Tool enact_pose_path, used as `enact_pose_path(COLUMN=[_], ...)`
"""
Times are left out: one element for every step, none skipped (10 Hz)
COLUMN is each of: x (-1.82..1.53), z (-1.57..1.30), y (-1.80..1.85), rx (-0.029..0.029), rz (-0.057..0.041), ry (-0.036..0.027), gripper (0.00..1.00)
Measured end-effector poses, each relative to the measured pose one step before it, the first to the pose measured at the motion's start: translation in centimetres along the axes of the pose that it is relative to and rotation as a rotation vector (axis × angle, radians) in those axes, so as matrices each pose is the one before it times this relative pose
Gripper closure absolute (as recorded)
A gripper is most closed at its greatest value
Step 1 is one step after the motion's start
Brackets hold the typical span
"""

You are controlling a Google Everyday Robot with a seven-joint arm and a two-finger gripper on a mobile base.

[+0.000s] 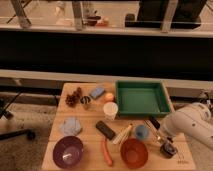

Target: Place brush in table surface

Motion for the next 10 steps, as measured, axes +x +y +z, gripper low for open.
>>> enact_pose_path(x=[-0.01, 0.005, -0.004, -0.024, 0.012, -0.01, -0.046, -0.004, -0.012, -0.007], z=[-0.01, 0.005, -0.006, 0.011, 0.014, 0.002, -0.001, 0.008, 0.002, 0.015], y=[0.003, 0.023, 0.011, 0.048, 0.029, 0.014, 0.027, 0.017, 0.007, 0.034], rx=[-0.00069, -0.00085, -0.00035, -0.00102, -0.0003, -0.00017, -0.00033, -0.0003, -0.00009, -0.00052], rz=[-0.00092, -0.00052, -0.00025, -0.0005, -0.00046, -0.00047, -0.00099, -0.00048, -0.00032, -0.00047], ry=[-0.00013, -0.00048, -0.00032, -0.00033, 0.00031, -0.00008, -0.00055, -0.00001, -0.00006, 0.00012], gripper=[0.3, 0.22, 0.2, 0.2, 0.2, 0.2, 0.2, 0.2, 0.2, 0.2])
